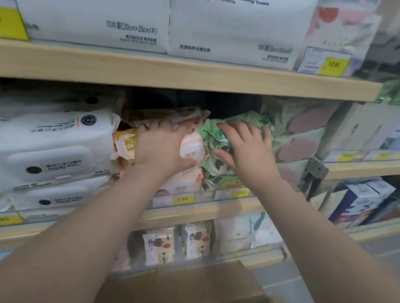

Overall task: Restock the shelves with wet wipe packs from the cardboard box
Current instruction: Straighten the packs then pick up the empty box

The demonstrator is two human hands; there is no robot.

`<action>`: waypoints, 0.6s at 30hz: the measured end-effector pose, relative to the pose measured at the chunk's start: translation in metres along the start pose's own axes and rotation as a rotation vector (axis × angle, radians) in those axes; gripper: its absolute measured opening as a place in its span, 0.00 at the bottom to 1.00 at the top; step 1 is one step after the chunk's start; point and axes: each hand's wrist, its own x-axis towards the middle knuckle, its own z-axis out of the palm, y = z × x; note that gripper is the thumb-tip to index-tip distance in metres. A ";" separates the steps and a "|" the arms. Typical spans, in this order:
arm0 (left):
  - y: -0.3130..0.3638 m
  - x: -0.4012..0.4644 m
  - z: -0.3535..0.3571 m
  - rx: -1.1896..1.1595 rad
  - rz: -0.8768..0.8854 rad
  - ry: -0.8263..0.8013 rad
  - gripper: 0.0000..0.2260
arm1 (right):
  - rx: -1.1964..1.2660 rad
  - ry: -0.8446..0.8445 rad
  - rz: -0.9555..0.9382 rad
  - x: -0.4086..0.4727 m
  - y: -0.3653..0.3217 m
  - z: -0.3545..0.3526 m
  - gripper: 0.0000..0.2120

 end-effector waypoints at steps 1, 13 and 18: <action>-0.001 0.000 0.001 -0.001 0.000 0.018 0.35 | -0.006 0.026 0.037 0.001 -0.002 0.003 0.27; -0.004 0.000 0.009 -0.008 0.037 0.070 0.37 | -0.062 -0.018 0.249 0.026 -0.030 0.012 0.25; -0.011 -0.010 -0.017 -0.330 0.097 0.034 0.41 | 0.090 -0.166 0.180 0.021 -0.024 -0.015 0.29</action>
